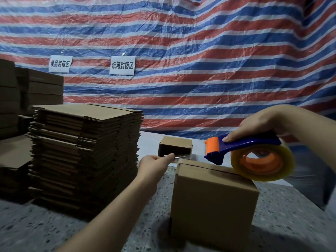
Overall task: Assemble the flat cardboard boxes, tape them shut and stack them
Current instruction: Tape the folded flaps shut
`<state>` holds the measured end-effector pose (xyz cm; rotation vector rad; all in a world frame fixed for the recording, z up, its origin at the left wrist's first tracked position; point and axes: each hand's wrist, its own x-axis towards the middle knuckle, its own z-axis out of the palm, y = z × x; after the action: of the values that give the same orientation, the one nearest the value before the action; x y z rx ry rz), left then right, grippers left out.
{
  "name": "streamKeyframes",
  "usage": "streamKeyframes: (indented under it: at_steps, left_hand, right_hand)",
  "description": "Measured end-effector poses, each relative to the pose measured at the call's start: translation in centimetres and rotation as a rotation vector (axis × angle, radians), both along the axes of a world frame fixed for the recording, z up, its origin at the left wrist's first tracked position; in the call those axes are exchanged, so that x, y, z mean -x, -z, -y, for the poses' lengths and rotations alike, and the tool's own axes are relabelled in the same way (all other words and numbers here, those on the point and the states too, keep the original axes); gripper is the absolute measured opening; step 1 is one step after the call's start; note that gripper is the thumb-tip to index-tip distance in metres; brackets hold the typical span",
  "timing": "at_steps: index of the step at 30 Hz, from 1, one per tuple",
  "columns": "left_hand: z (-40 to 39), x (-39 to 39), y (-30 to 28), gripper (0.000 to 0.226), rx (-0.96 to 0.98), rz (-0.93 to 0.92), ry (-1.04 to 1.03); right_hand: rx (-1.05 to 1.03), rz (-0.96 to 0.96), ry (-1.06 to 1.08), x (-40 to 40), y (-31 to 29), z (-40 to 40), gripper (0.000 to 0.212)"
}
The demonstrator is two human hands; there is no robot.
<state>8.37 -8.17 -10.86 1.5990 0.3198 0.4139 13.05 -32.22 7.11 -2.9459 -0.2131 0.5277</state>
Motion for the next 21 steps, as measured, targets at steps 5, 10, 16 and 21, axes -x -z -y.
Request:
streamKeyframes:
  at_steps: [5, 10, 16, 21]
  left_hand:
    - [0.2, -0.3, 1.2, 0.033, 0.023, -0.068, 0.056]
    - [0.8, -0.5, 2.4, 0.041, 0.097, -0.142, 0.134]
    - [1.1, -0.7, 2.9, 0.048, 0.131, -0.199, 0.172]
    - [1.6, 0.1, 3.2, 0.055, 0.222, -0.228, 0.251]
  right_hand:
    - [0.022, 0.0, 0.004, 0.0, 0.0, -0.2, 0.077]
    - [0.01, 0.003, 0.01, 0.0, 0.1, -0.4, 0.077]
    - [-0.023, 0.01, 0.02, 0.2, 0.2, -0.3, 0.078]
    - [-0.047, -0.004, 0.026, 0.5, 0.2, -0.3, 0.077]
